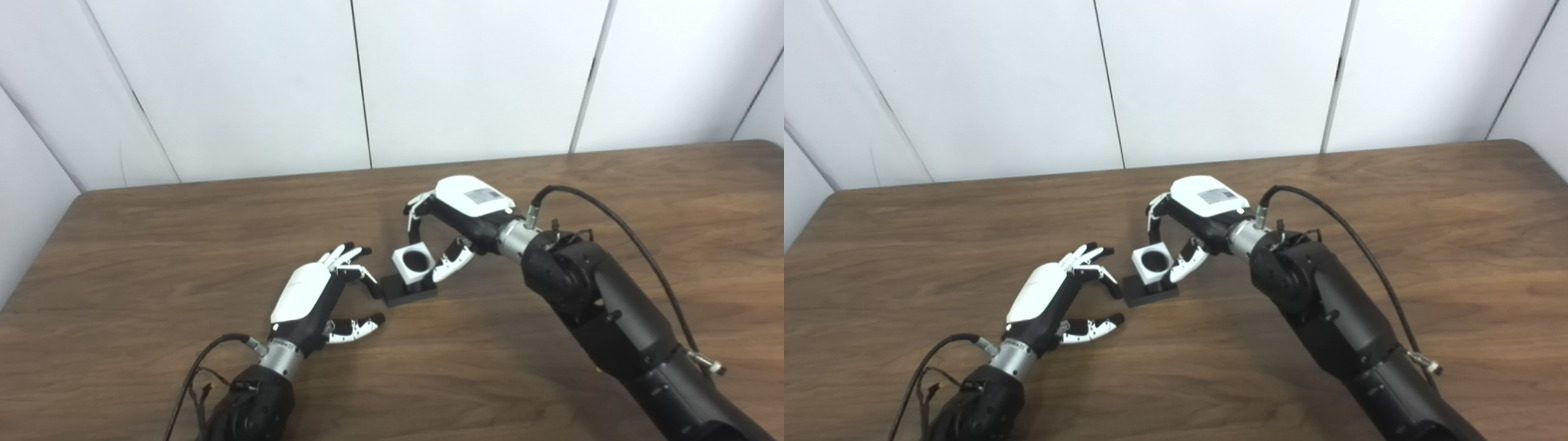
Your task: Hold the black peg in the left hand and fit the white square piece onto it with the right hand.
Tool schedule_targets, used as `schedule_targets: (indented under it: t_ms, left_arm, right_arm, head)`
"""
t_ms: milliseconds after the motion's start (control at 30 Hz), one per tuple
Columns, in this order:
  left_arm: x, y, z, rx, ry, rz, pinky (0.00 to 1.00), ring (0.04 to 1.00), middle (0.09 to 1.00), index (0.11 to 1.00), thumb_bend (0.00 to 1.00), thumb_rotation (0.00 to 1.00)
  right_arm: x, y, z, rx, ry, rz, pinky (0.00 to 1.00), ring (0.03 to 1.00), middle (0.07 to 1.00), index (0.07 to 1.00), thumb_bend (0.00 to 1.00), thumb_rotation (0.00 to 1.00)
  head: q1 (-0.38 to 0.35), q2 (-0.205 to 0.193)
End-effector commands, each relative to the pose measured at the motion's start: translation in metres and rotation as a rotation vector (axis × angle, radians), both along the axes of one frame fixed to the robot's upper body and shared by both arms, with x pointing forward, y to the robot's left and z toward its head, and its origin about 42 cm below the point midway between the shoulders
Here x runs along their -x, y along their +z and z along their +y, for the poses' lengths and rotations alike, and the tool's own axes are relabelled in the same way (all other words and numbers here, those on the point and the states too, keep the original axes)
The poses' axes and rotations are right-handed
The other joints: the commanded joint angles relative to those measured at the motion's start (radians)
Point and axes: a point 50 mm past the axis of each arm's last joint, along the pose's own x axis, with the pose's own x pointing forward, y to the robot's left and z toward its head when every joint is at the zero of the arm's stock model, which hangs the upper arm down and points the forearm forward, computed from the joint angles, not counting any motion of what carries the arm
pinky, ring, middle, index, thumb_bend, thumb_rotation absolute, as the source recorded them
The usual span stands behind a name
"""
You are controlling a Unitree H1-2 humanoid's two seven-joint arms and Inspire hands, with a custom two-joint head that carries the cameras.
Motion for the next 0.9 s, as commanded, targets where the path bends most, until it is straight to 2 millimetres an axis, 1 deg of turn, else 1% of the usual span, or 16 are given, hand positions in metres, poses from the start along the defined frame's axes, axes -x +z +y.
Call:
schedule_targets:
  t_ms: [0,33,133,233,367,500,600,700,767,867]
  left_arm:
    - [-0.007,0.018,0.004,-0.004,-0.001,-0.063,0.97,0.975,0.910,0.484,0.52,0.06]
    - [-0.007,0.018,0.004,-0.003,-0.001,-0.063,0.97,0.975,0.909,0.484,0.52,0.06]
    - [-0.008,0.018,0.003,-0.004,-0.003,-0.065,0.97,0.974,0.907,0.484,0.52,0.06]
    - [-0.009,0.018,0.002,-0.004,-0.004,-0.064,0.97,0.974,0.910,0.484,0.52,0.07]
    - [-0.009,0.019,0.001,-0.002,-0.004,-0.064,0.97,0.975,0.911,0.484,0.52,0.06]
    - [-0.009,0.020,0.000,-0.005,-0.002,-0.067,0.97,0.975,0.910,0.484,0.52,0.06]
    - [-0.009,0.020,-0.001,0.001,-0.002,-0.070,0.97,0.970,0.906,0.484,0.52,0.06]
    - [-0.010,0.021,-0.001,0.003,-0.001,-0.068,0.98,0.975,0.910,0.483,0.52,0.06]
    - [-0.010,0.021,-0.001,0.005,0.000,-0.070,0.98,0.974,0.910,0.484,0.52,0.06]
    - [-0.010,0.021,-0.001,0.004,0.001,-0.070,0.98,0.976,0.911,0.484,0.52,0.06]
  right_arm:
    - [-0.002,0.013,-0.006,0.010,-0.005,-0.024,0.80,0.853,0.852,0.676,0.74,0.33]
    - [-0.001,0.013,-0.007,0.010,-0.005,-0.024,0.79,0.854,0.861,0.729,0.78,0.37]
    - [-0.001,0.013,-0.010,0.018,-0.007,-0.016,0.79,0.865,0.880,0.780,0.82,0.40]
    - [0.000,0.013,-0.011,0.020,-0.008,-0.008,0.79,0.875,0.891,0.799,0.83,0.42]
    - [0.001,0.010,-0.012,0.016,-0.011,0.000,0.81,0.884,0.899,0.797,0.85,0.42]
    - [0.002,0.009,-0.012,0.015,-0.010,0.008,0.81,0.890,0.898,0.730,0.85,0.41]
    - [0.002,0.009,-0.014,0.031,-0.005,0.026,0.82,0.901,0.912,0.799,0.89,0.42]
    - [0.001,0.010,-0.016,0.049,-0.008,0.044,0.81,0.911,0.935,0.886,0.96,0.45]
    - [0.001,0.010,-0.017,0.057,-0.011,0.051,0.80,0.910,0.939,0.892,0.98,0.45]
    - [0.001,0.010,-0.018,0.062,-0.015,0.057,0.80,0.908,0.937,0.886,0.98,0.43]
  head:
    - [0.001,0.001]
    - [0.001,0.002]
    - [0.002,0.003]
    - [0.006,0.004]
    - [0.006,0.006]
    - [0.005,0.007]
    - [0.005,0.007]
    - [0.006,0.007]
    - [0.007,0.007]
    - [0.012,0.007]
